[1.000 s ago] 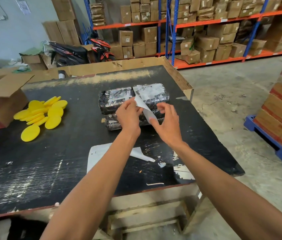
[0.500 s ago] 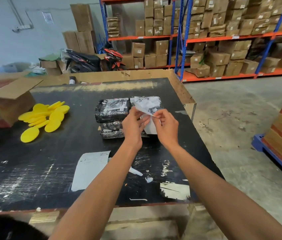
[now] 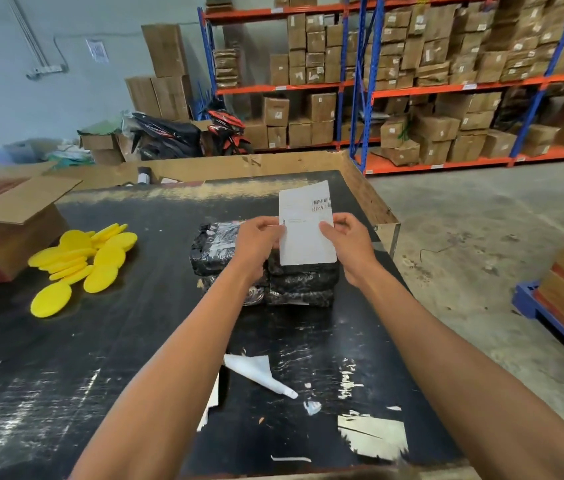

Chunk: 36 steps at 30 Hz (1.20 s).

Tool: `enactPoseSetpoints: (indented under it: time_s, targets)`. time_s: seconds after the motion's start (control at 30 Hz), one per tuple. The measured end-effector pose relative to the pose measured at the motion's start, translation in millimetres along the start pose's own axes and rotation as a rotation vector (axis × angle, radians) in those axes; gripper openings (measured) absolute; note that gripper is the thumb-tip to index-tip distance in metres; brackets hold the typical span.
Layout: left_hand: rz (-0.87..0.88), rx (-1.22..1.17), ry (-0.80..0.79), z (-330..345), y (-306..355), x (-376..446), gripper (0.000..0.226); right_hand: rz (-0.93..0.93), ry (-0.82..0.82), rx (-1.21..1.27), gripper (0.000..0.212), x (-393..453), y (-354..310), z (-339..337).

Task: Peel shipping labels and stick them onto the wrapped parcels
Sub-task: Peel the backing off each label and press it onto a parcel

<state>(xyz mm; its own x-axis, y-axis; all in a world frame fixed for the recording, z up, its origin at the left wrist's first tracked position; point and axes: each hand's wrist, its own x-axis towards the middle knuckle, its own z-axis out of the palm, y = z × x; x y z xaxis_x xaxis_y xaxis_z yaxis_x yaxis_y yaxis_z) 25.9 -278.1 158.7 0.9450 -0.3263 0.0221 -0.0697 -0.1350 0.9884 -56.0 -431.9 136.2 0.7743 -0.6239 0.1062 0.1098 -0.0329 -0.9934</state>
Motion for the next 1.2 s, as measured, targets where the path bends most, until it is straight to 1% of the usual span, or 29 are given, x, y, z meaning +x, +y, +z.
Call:
enactPoseSetpoints:
  time_s: [0.2, 0.37, 0.5, 0.67, 0.87, 1.03, 1.13, 1.17, 1.2]
  targets:
    - [0.04, 0.07, -0.04, -10, 8, 35, 0.007, -0.019, 0.04, -0.249, 0.018, 30, -1, 9]
    - [0.043, 0.151, -0.059, -10, -1, 56, 0.01, -0.025, 0.073, -0.388, 0.024, 39, 6, 14]
    - [0.048, 0.199, -0.062, -7, -6, 61, 0.005, -0.036, 0.068, -0.442, 0.026, 43, 9, 14]
    - [0.045, 0.228, -0.019, -2, -9, 64, 0.005, -0.052, 0.025, -0.485, 0.03, 48, 10, 11]
    - [0.057, 0.295, 0.025, 5, -12, 64, 0.007, -0.078, -0.021, -0.485, 0.028, 50, 15, 8]
    - [0.136, 0.398, 0.047, 10, -18, 66, 0.006, -0.145, -0.003, -0.637, 0.028, 54, 28, 8]
    - [0.195, 0.463, 0.06, 12, -22, 68, 0.008, -0.146, -0.003, -0.676, 0.039, 56, 30, 8]
    - [0.215, 0.5, 0.068, 13, -22, 68, 0.011, -0.139, -0.003, -0.675, 0.047, 56, 30, 9]
    - [0.231, 0.547, 0.08, 14, -22, 68, 0.019, -0.136, 0.001, -0.671, 0.056, 56, 30, 9]
